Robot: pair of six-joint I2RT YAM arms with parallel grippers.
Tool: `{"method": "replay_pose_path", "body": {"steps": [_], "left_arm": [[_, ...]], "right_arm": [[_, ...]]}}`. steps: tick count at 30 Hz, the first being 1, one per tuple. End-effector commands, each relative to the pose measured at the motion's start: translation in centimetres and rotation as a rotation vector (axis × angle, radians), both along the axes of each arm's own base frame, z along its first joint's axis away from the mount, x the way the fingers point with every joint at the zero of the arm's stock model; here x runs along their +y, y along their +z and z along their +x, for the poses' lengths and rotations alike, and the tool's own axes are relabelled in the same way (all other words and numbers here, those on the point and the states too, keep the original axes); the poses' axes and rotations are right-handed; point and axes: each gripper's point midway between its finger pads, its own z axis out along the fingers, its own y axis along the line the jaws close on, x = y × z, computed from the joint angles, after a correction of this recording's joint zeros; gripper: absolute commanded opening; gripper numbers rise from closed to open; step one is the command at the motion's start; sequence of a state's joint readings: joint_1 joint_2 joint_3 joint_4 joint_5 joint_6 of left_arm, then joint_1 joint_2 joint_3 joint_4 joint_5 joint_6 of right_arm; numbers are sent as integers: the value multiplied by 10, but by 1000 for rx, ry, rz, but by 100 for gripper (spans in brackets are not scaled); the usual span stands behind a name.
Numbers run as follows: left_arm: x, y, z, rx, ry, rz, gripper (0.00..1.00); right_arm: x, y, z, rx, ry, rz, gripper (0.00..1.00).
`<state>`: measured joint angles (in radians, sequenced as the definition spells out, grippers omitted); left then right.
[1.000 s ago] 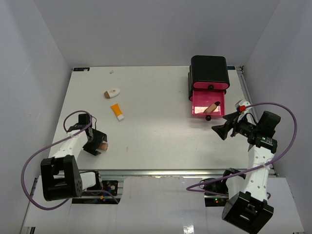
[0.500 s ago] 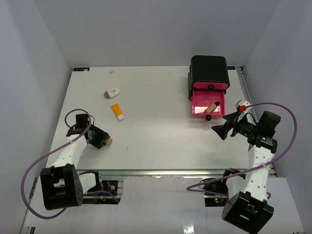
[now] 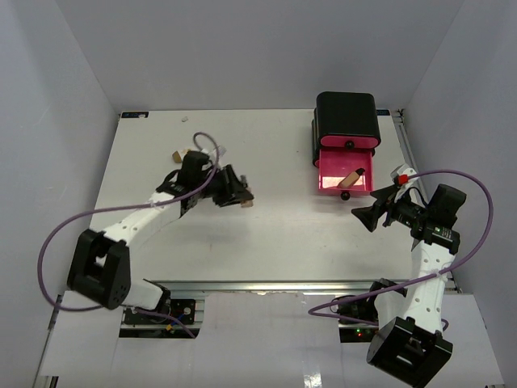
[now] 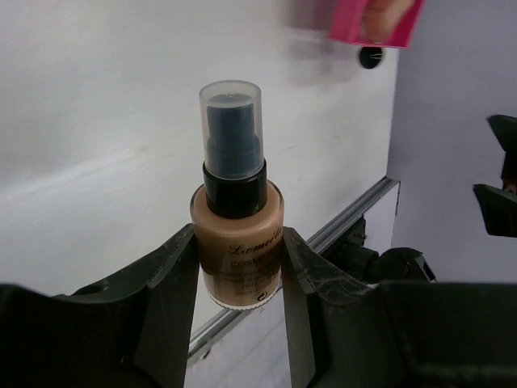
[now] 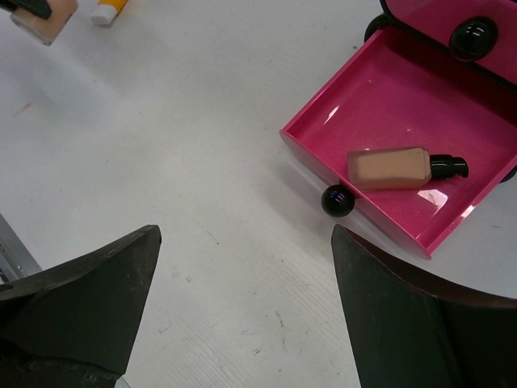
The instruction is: Organize the makeup
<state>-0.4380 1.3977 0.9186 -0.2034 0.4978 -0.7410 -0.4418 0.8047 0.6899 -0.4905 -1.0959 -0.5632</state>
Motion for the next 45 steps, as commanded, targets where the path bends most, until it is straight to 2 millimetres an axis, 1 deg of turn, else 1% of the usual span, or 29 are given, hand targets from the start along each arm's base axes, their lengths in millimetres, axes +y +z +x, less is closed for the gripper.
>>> {"method": "replay_pose_path", "body": {"steps": [1, 3, 4, 5, 6, 7, 9, 11, 12, 14, 15, 16, 17, 19, 20, 24, 27, 30, 33, 36, 41, 43, 45], "left_arm": [[-91, 39, 18, -318, -281, 62, 8], [-124, 63, 36, -468, -335, 120, 9], [-140, 59, 42, -499, -356, 160, 10], [-155, 46, 46, -506, -372, 200, 10], [-169, 47, 53, -540, -381, 220, 11], [-174, 64, 58, -588, -380, 209, 11], [-201, 59, 73, -654, -400, 257, 11], [-218, 56, 82, -693, -400, 283, 11], [-224, 53, 86, -721, -411, 303, 12], [-241, 54, 89, -762, -419, 313, 13], [-246, 47, 93, -766, -417, 328, 14], [-250, 44, 97, -777, -411, 340, 14], [-255, 48, 101, -800, -400, 344, 15], [-260, 45, 107, -829, -387, 377, 16], [-262, 36, 111, -831, -384, 396, 17], [-264, 32, 125, -862, -330, 431, 22], [-268, 25, 129, -868, -318, 440, 33], [-272, 18, 126, -867, -325, 450, 44], [-276, 18, 122, -876, -330, 453, 57], [-280, 19, 120, -887, -334, 452, 64], [-283, 27, 116, -894, -334, 436, 67], [-284, 36, 112, -893, -328, 416, 68], [-282, 54, 109, -903, -312, 392, 68]], "right_arm": [[-4, 14, 2, -67, -7, -14, 93], [-7, 16, 1, -75, -14, -13, 93], [-7, 17, 1, -78, -12, -9, 93], [-6, 17, 0, -81, -8, -5, 93], [-6, 18, 0, -86, -8, -7, 93], [-7, 18, 0, -87, -9, -7, 93], [-7, 19, 0, -92, -9, -7, 93], [-8, 20, 0, -92, -13, -7, 93], [-9, 19, 1, -91, -16, -8, 93], [-10, 19, 1, -90, -20, -8, 93], [-10, 19, 1, -89, -21, -8, 93], [-10, 19, 1, -89, -22, -8, 93], [-10, 19, 1, -89, -22, -8, 93], [-11, 18, 1, -89, -22, -6, 93], [-11, 19, 1, -91, -22, -7, 93], [-11, 18, 1, -88, -23, -3, 93], [-12, 17, 1, -85, -25, -1, 93], [-12, 17, 2, -84, -27, 0, 93], [-13, 17, 2, -85, -28, -1, 93], [-12, 16, 1, -83, -26, 3, 93], [-13, 16, 2, -81, -30, 2, 93], [-13, 16, 2, -82, -30, 2, 93], [-13, 15, 2, -83, -28, 3, 93]]}}
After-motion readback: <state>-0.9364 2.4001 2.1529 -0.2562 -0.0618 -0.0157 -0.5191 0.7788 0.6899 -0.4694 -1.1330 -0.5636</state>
